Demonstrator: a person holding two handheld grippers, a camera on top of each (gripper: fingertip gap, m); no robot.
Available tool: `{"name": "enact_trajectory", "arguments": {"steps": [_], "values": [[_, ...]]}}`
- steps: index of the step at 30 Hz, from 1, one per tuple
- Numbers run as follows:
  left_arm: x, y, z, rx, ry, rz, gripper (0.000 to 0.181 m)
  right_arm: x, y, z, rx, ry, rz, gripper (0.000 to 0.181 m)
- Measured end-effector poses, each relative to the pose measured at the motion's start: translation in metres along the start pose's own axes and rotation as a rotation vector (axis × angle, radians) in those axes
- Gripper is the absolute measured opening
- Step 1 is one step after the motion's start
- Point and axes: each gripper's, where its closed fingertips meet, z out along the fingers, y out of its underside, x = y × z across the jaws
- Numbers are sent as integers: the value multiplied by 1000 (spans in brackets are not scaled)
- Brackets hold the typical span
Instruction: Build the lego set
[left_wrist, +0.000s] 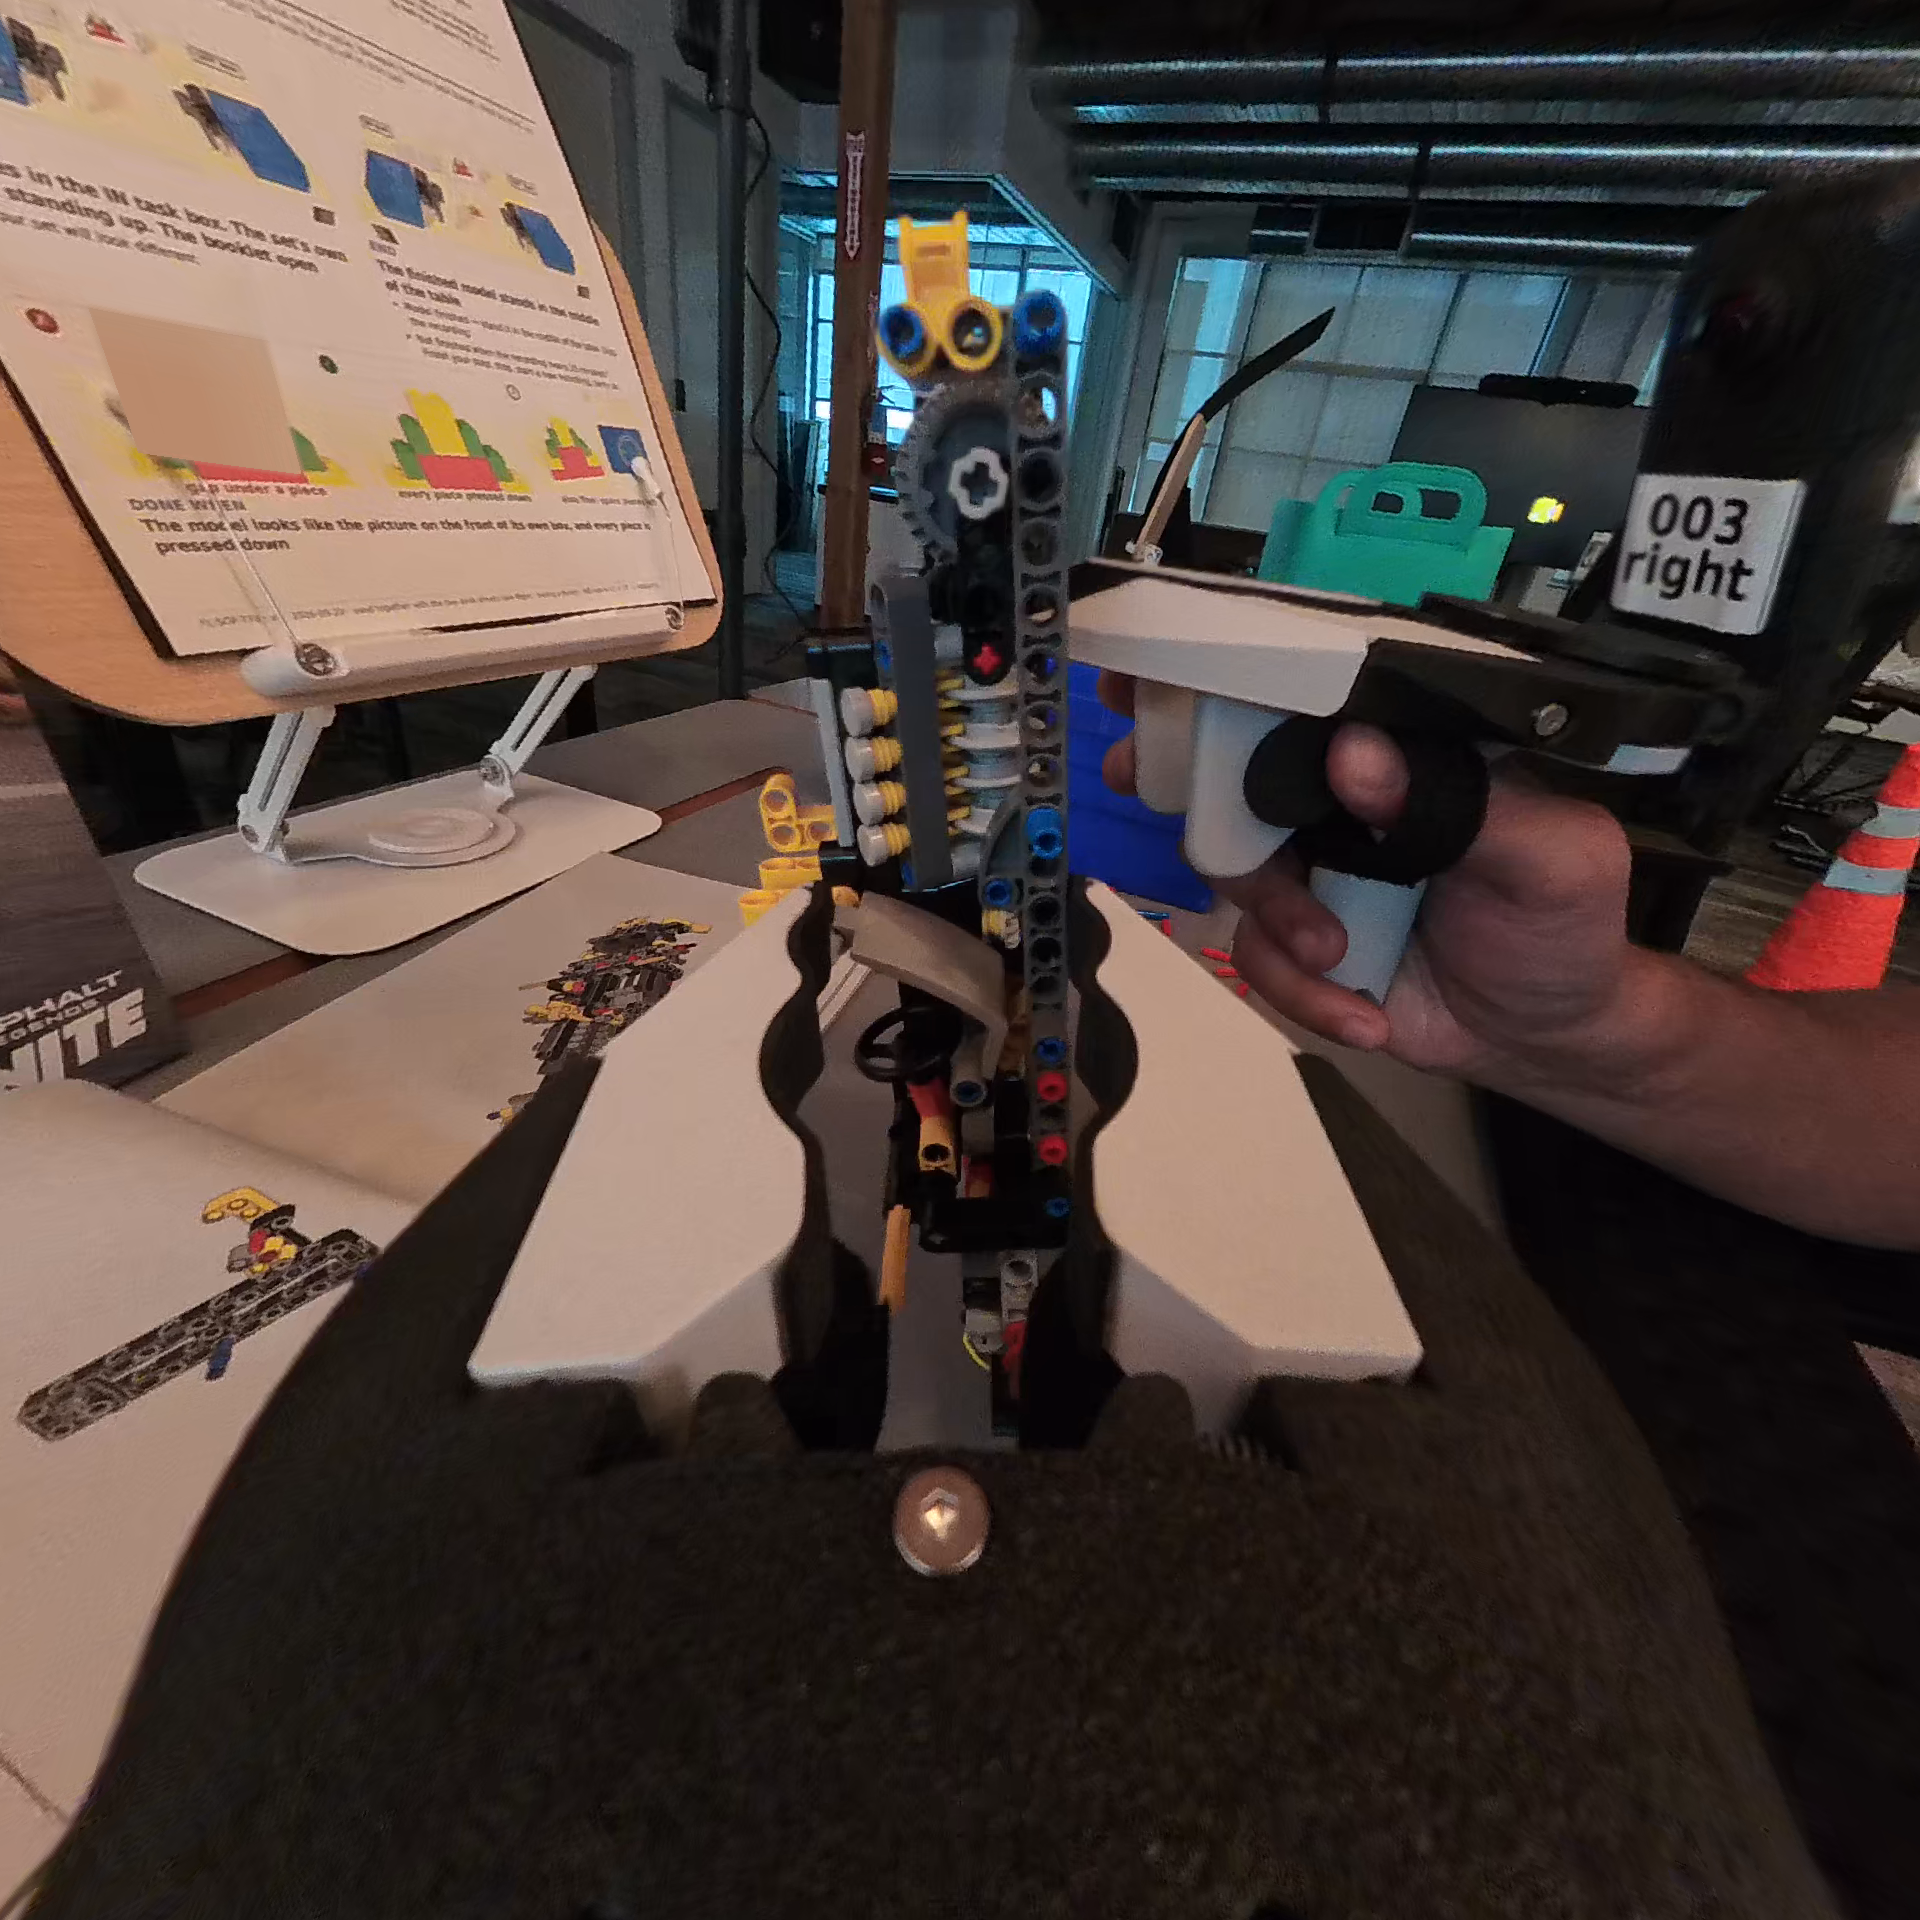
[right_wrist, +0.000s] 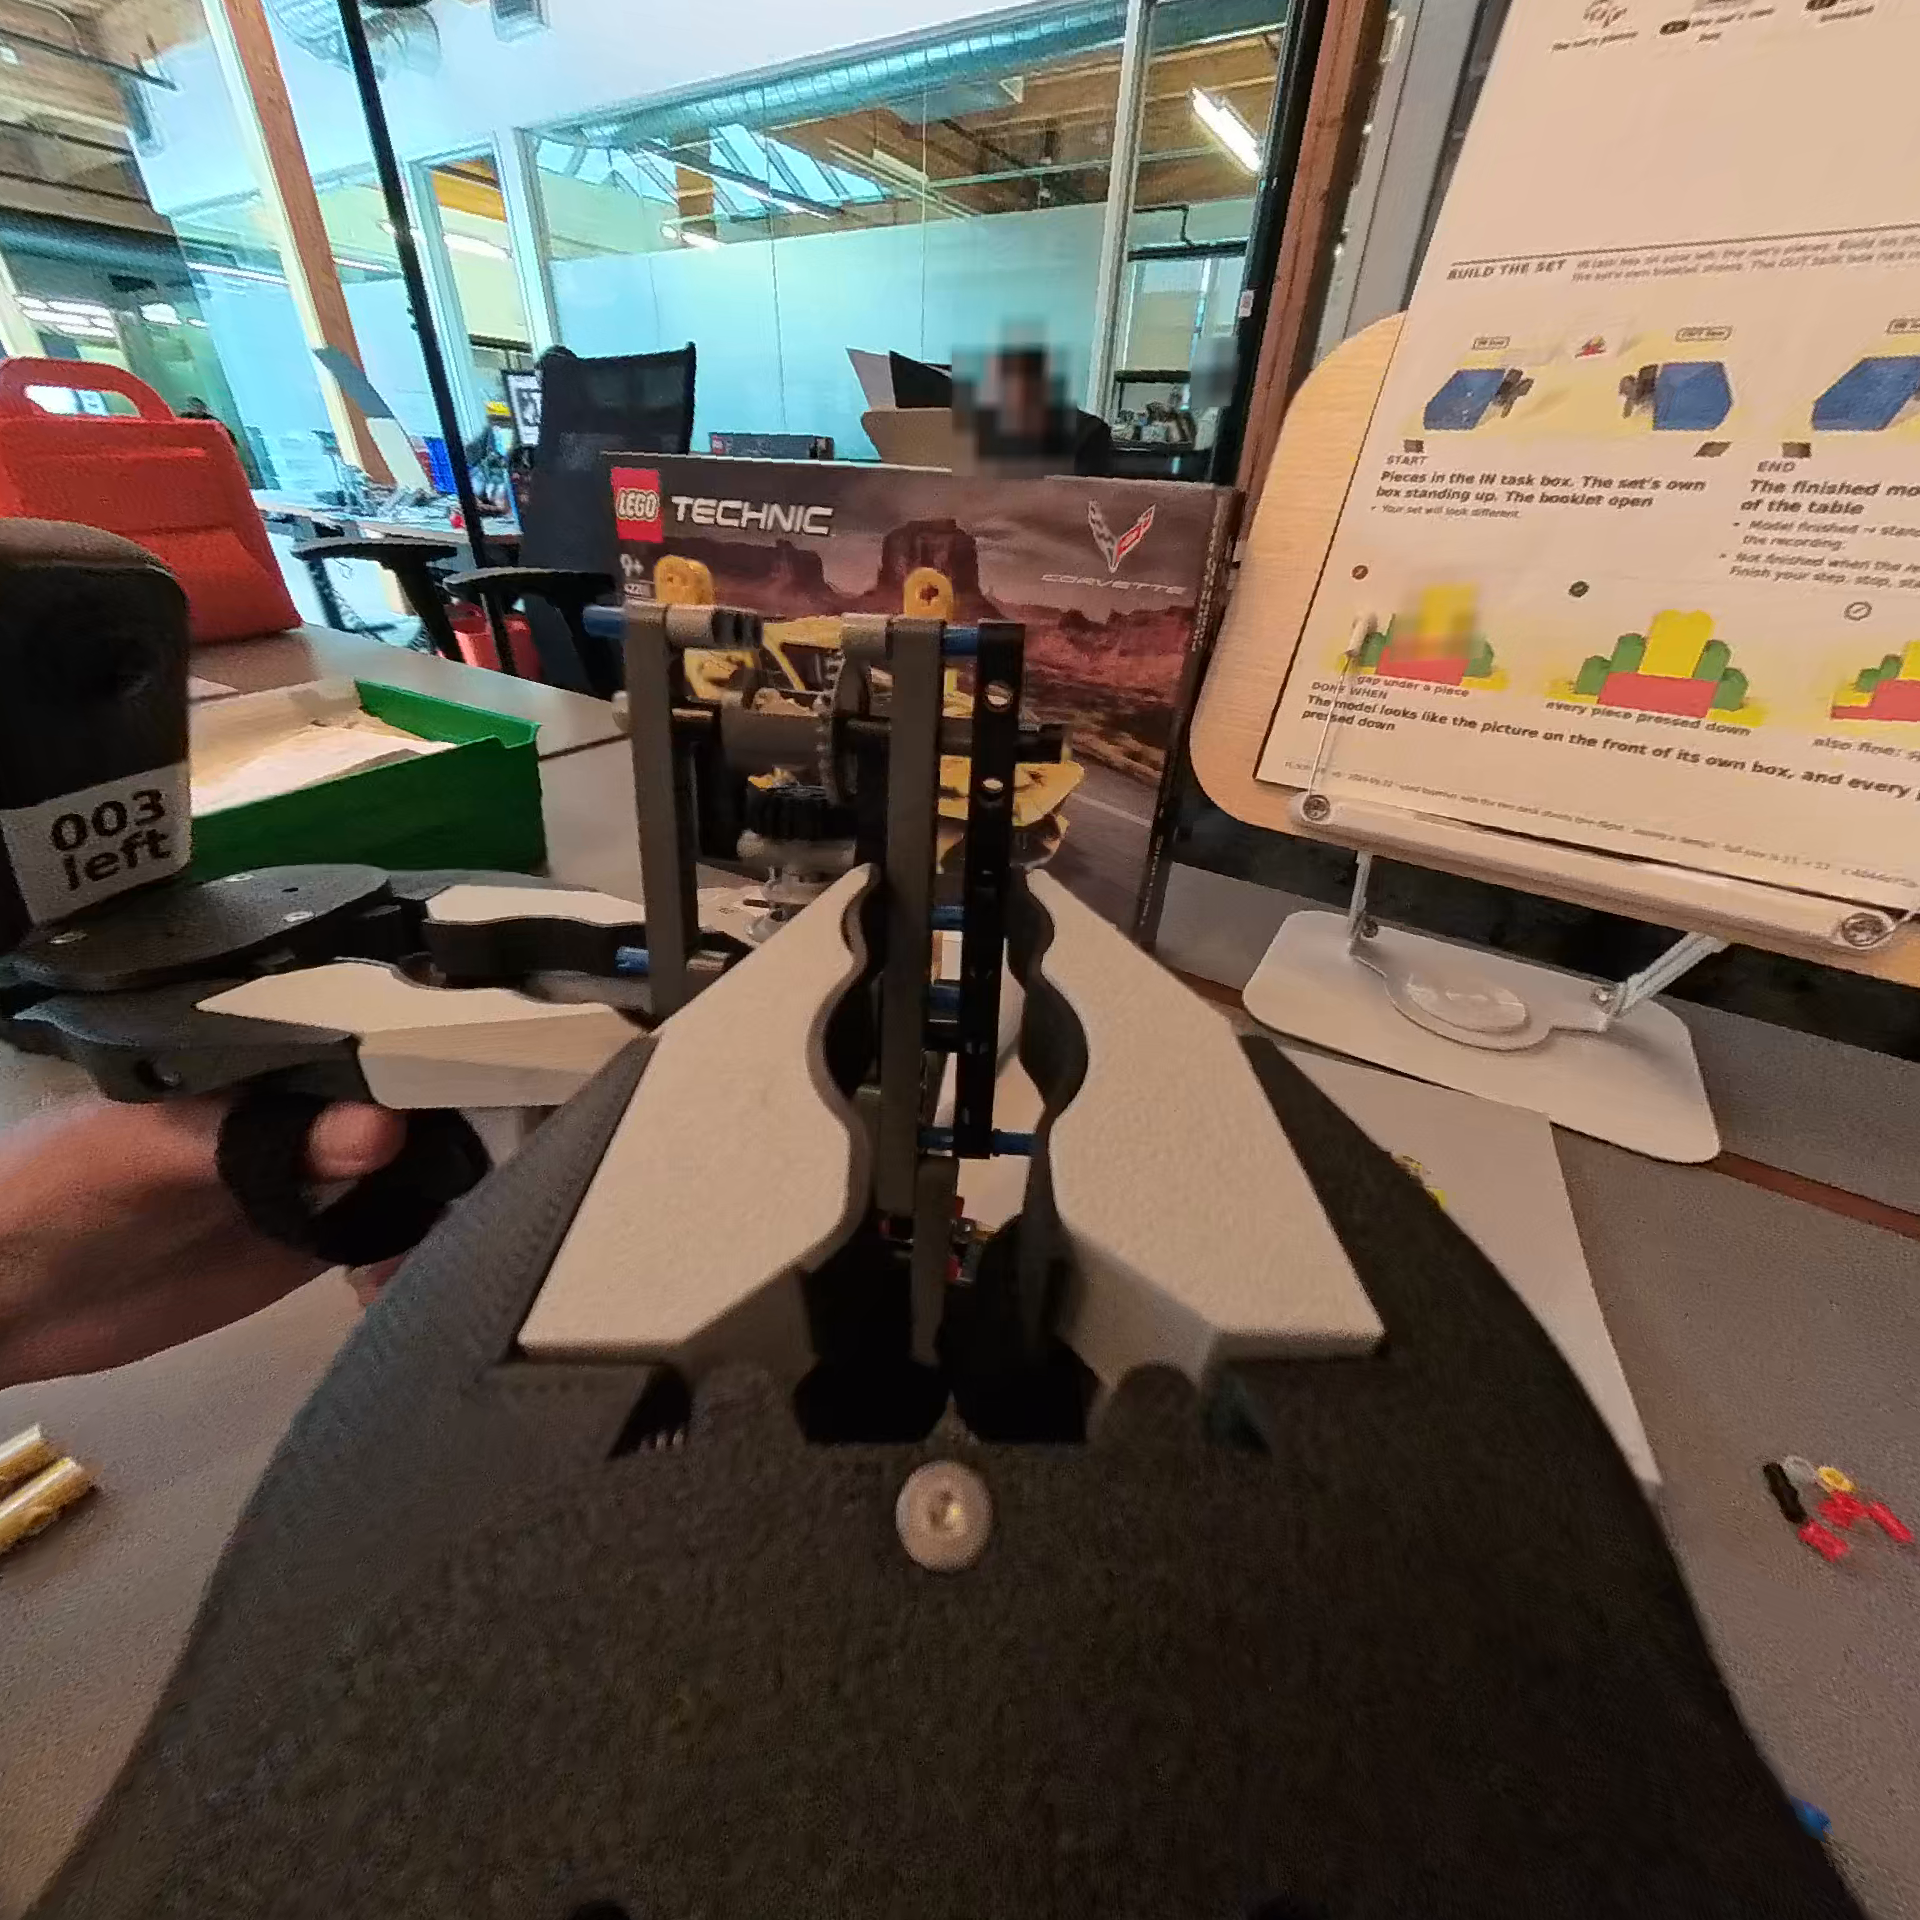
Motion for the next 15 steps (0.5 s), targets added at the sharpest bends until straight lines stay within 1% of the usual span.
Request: {"name": "enact_trajectory", "arguments": {"steps": [5,10,14,15], "values": [[-3,-5,-11,24,-28,24,54,8,2,0,5,11,24,21],[-4,9,-2,-44,-46,26,65,0,0,0,20,-21,19,21],[-9,8,5,-34,-80,13,64,-2,-1,1,30,-14,7,21],[-8,8,5,-30,-79,9,60,-2,-1,2,30,-17,18,21]]}}
